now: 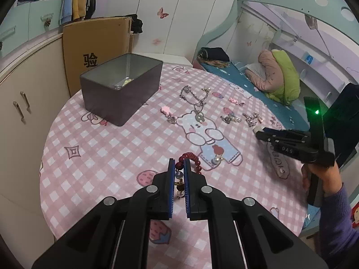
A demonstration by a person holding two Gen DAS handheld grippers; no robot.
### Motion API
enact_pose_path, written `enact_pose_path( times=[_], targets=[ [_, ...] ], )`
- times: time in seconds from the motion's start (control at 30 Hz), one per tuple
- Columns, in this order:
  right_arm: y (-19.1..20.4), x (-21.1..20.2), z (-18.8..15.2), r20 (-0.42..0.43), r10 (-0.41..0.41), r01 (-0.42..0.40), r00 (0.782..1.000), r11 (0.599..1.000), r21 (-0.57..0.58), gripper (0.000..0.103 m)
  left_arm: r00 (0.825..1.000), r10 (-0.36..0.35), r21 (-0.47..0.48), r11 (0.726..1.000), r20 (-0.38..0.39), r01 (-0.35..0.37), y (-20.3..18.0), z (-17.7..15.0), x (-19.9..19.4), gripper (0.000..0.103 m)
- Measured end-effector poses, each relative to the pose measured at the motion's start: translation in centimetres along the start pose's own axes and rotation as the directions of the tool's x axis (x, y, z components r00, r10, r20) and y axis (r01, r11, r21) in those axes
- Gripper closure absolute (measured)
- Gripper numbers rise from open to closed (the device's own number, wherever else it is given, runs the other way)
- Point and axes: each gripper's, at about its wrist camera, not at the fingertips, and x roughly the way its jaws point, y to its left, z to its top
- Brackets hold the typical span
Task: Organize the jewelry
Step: 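Grasp the red bead bracelet with left gripper while right grasps jade pendant, then carry the bracelet and pendant into the grey box and release both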
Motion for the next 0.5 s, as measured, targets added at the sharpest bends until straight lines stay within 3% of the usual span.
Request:
enact_pose_path(
  times=[0.2, 0.5],
  targets=[
    [0.8, -1.0, 0.8, 0.03, 0.005, -0.005, 1.0, 1.0, -0.011, 0.074, 0.998, -0.052, 0.01, 0.999, 0.021, 0.052, -0.5, 1.8, -0.6, 0.097],
    [3.1, -3.0, 4.4, 0.098, 0.065, -0.061, 0.993, 0.997, -0.047, 0.074, 0.993, -0.073, 0.05, 0.996, 0.098, 0.068, -0.2, 6.6, -2.1, 0.097]
  ],
)
